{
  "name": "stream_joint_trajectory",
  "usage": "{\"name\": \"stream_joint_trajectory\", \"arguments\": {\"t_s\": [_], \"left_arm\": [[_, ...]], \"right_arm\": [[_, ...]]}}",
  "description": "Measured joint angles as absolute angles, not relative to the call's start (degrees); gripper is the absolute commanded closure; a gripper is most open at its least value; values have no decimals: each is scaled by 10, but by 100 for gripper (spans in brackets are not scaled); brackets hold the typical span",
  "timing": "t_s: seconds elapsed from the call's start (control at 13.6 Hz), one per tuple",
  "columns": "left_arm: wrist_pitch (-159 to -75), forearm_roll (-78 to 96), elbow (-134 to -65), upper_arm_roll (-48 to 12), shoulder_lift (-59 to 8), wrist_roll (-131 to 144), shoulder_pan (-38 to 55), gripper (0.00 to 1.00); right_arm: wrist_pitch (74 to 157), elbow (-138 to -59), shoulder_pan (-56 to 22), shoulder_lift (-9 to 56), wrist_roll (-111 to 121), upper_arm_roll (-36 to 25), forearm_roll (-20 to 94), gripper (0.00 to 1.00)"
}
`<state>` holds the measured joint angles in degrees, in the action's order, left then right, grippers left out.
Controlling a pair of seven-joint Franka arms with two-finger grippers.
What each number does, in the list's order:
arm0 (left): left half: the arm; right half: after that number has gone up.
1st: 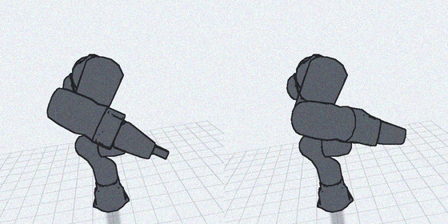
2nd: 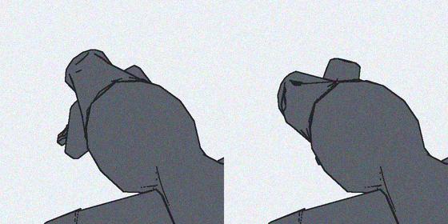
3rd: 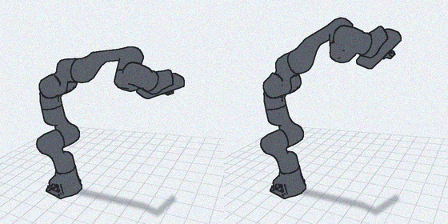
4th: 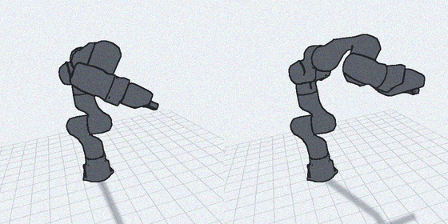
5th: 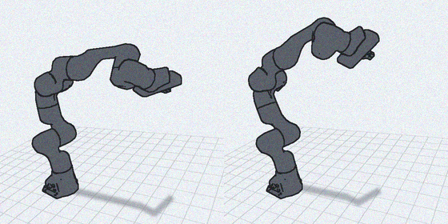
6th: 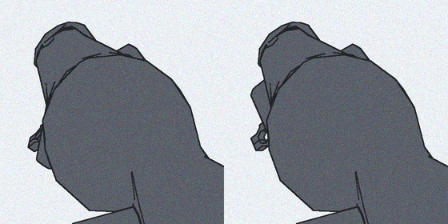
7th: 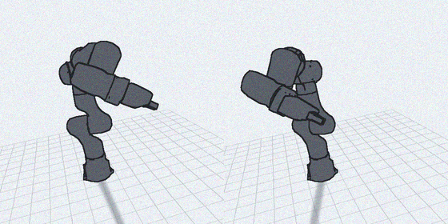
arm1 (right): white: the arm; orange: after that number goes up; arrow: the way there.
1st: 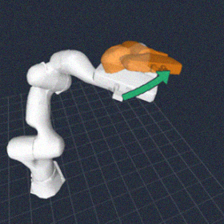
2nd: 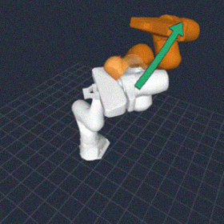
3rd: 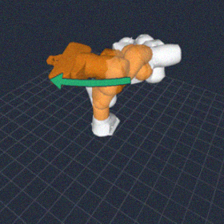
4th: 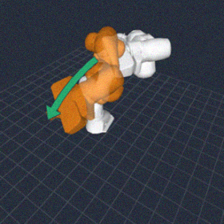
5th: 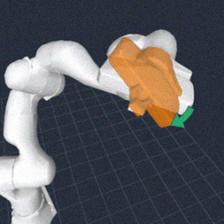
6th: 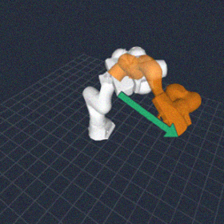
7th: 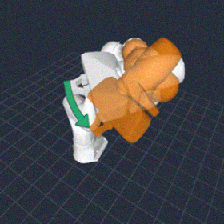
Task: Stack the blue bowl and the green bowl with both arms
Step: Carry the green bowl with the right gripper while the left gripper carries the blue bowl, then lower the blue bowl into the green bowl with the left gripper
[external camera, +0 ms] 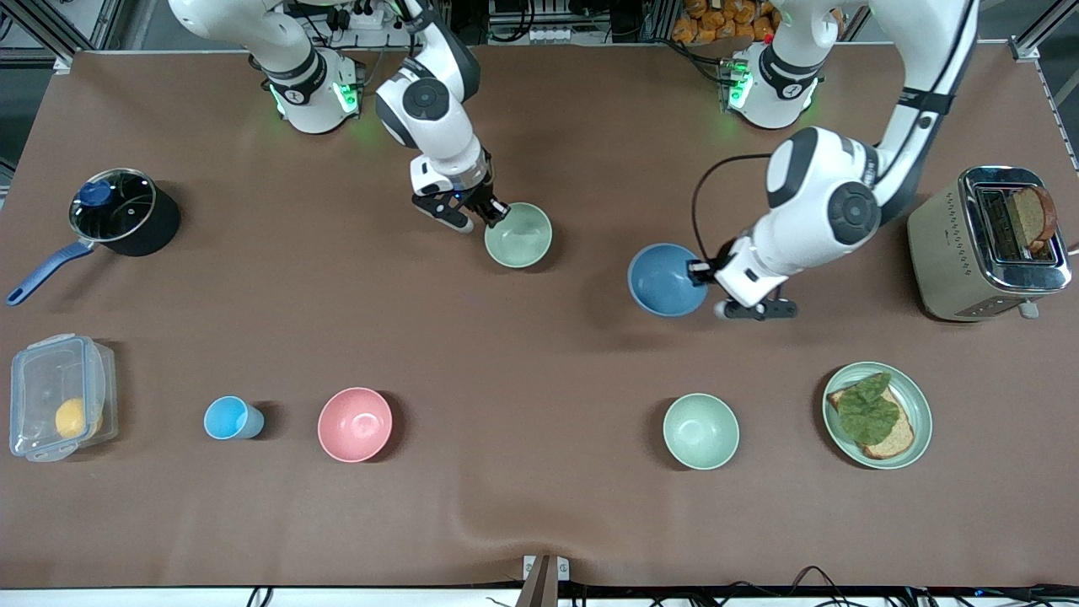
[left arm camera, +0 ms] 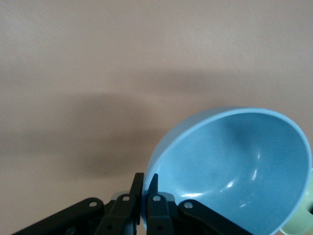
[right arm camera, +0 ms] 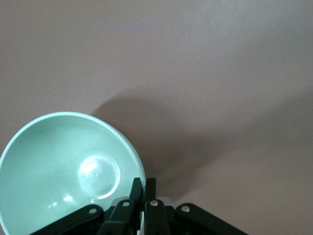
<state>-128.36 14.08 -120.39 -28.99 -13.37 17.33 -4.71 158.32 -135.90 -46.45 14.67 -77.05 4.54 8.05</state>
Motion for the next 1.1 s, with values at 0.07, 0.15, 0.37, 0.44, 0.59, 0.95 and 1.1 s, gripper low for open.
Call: {"name": "stream_joint_trajectory", "arguments": {"t_s": [0.07, 0.15, 0.37, 0.44, 0.59, 0.95, 1.1], "left_arm": [[-1284, 142, -1210, -306, -134, 186, -46, 100], [-1284, 143, -1215, -319, -134, 196, -45, 100], [-1285, 145, -1221, -332, -134, 207, -39, 100], [-1287, 146, -1221, -333, -134, 207, -36, 100], [-1290, 146, -1222, -333, -137, 210, -32, 100], [-1302, 147, -1222, -334, -145, 267, 15, 100], [-1313, 147, -1222, -334, -150, 291, 35, 100]], "right_arm": [[1583, -1353, -469, 156, -778, 45, 81, 76], [1583, -1348, -470, 162, -782, 45, 81, 5], [1583, -1335, -470, 168, -786, 38, 81, 0], [1581, -1329, -470, 168, -787, 36, 81, 0], [1577, -1319, -466, 168, -793, 33, 81, 0], [1554, -1296, -421, 172, -844, 31, 146, 0], [1551, -1289, -411, 182, -849, 31, 242, 0]]}}
